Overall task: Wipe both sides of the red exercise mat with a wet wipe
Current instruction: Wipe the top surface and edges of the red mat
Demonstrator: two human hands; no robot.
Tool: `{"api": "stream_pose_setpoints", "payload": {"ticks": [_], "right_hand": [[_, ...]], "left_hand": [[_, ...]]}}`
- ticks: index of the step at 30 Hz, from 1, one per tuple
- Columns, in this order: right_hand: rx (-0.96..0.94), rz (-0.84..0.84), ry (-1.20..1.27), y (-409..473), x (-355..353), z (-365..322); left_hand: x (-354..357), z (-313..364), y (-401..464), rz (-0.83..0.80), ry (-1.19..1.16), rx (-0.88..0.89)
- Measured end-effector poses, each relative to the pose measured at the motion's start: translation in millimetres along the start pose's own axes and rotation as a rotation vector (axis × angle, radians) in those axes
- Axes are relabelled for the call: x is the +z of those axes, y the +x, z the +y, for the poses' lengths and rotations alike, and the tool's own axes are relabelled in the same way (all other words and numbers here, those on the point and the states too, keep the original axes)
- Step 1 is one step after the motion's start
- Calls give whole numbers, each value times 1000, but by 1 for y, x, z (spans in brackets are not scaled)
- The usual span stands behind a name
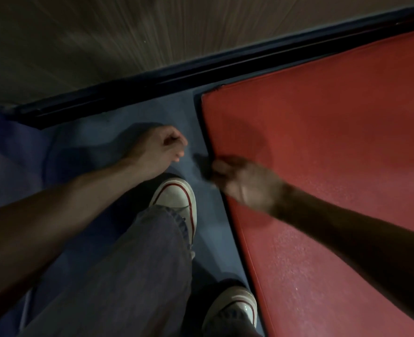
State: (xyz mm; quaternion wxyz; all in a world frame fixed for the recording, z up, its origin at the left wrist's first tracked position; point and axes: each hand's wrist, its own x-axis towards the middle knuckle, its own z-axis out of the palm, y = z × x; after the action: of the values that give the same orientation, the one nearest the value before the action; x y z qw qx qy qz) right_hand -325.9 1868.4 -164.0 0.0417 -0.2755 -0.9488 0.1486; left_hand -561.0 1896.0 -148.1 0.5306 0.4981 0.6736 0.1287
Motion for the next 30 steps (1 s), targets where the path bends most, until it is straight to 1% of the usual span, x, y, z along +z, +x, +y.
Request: {"api": "stream_pose_setpoints", "payload": {"ticks": [2,4,8,10,12,13,15,18,19,21,22,24,25,26,30], "right_hand": [[118,55,-14,30,-2,19],[144,77,-14,39,0,20],[-31,48,-12,-3,1,-10],[-75,64,-63,-14,6,-14],[-91,117,-96,-6,10,-6],[-81,152,-121,5,11,1],[-1,222,-178,36,11,18],[171,220,-164,71,3,34],[184,221,-159,72,3,34],[131,238,-114,58,8,24],[84,220,-82,45,11,13],[26,122,-62,22,16,-5],[41,90,-67,16,18,-8],[76,97,-64,13,19,-8],[245,202,-62,20,7,15]], "left_hand": [[-1,0,0,2,-6,8],[-3,-4,-2,4,-10,13],[-4,-12,-5,6,-5,-14],[-5,-13,-4,-5,8,-22],[-4,-12,-2,0,14,-12],[-4,-11,0,1,14,-7],[-2,-9,1,-7,7,-1],[0,-6,2,0,2,12],[1,-6,2,3,-5,10],[0,-8,2,5,-27,3],[-1,-9,2,2,-29,0],[-4,-10,3,-5,-11,-11],[-6,-10,5,-5,-9,-17],[-6,-9,5,-4,-13,-22],[-1,0,7,-5,-21,18]]}}
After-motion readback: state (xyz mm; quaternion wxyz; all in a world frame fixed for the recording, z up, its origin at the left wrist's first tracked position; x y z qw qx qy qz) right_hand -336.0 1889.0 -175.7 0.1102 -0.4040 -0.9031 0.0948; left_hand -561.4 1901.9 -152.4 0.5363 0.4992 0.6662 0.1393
